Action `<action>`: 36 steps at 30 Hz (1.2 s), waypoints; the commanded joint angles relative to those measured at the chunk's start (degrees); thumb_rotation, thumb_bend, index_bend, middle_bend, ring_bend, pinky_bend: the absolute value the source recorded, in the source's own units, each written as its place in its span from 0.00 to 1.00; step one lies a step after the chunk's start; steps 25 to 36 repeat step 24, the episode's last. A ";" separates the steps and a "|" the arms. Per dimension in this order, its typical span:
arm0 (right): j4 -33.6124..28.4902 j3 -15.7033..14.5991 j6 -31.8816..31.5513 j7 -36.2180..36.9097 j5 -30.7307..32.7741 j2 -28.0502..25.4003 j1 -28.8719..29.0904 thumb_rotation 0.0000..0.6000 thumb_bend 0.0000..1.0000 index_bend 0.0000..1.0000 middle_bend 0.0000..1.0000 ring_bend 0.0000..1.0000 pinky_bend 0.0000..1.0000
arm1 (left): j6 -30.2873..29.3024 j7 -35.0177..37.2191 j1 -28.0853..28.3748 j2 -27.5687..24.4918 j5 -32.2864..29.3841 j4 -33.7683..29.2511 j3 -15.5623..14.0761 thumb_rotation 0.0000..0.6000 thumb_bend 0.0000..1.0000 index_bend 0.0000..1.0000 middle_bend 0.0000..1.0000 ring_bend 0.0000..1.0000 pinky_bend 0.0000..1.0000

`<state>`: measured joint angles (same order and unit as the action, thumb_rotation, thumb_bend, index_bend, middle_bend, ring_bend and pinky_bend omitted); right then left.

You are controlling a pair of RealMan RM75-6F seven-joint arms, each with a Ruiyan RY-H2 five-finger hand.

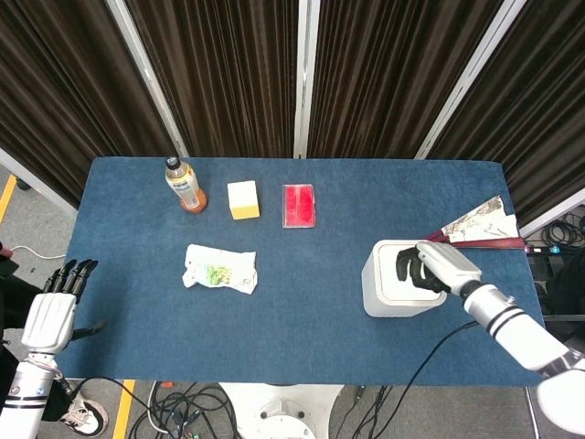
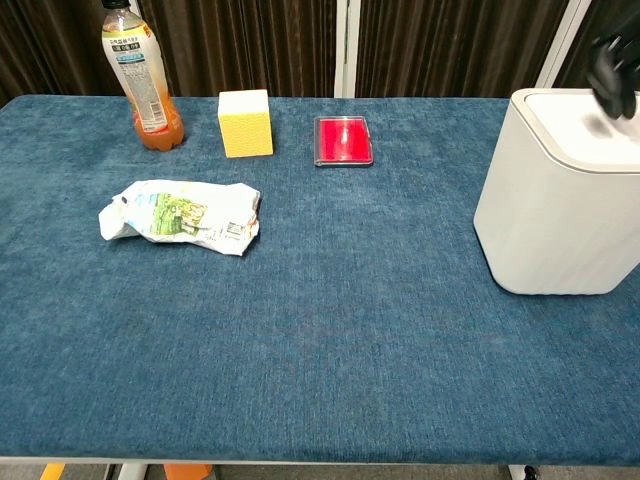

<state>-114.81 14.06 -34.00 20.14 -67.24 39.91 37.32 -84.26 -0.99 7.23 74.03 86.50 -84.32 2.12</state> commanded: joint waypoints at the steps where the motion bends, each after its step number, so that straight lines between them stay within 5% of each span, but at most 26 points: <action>1: -2.61 0.35 -7.53 6.02 -7.77 -4.98 -6.84 1.00 1.00 0.62 0.54 0.48 0.62 | -0.13 -0.03 -0.05 -0.07 0.03 -0.15 0.03 1.00 0.07 0.10 0.09 0.04 0.13; 4: -1.06 -2.36 -18.03 7.79 -14.83 -6.64 -14.38 1.00 1.00 0.62 0.54 0.48 0.62 | -0.23 -0.11 -0.10 -0.29 0.00 -0.51 0.07 1.00 0.07 0.10 0.09 0.04 0.13; 7: 4.85 -5.74 -33.46 -1.29 -17.92 -0.18 -23.02 1.00 0.93 0.52 0.50 0.45 0.57 | -0.42 -0.26 -0.10 -0.46 0.03 -0.91 0.18 1.00 0.07 0.10 0.09 0.04 0.13; 11: 15.58 -9.22 -43.68 -12.97 -16.75 13.64 -29.71 1.00 0.44 0.08 0.19 0.10 0.22 | -0.11 -0.26 0.00 -0.35 0.02 -0.88 0.09 1.00 0.07 0.10 0.09 0.04 0.13; 15: 26.54 -10.04 -44.58 -13.32 -12.20 23.30 -31.96 1.00 0.23 0.00 0.00 0.00 0.01 | 0.29 -0.05 0.26 0.02 -0.20 -0.46 0.26 1.00 0.07 0.10 0.09 0.04 0.13; 22: 40.44 -9.51 -52.09 -13.93 -13.80 34.71 -34.26 0.97 0.20 0.00 0.00 0.00 0.00 | 0.19 0.04 0.19 0.72 -0.28 0.27 0.21 1.00 0.07 0.10 0.09 0.04 0.13; 36: 41.70 -9.71 -52.50 -13.68 -14.34 35.90 -34.42 0.96 0.20 0.00 0.00 0.00 0.00 | 0.13 0.19 0.11 0.77 -0.39 0.36 0.23 1.00 0.07 0.10 0.09 0.04 0.13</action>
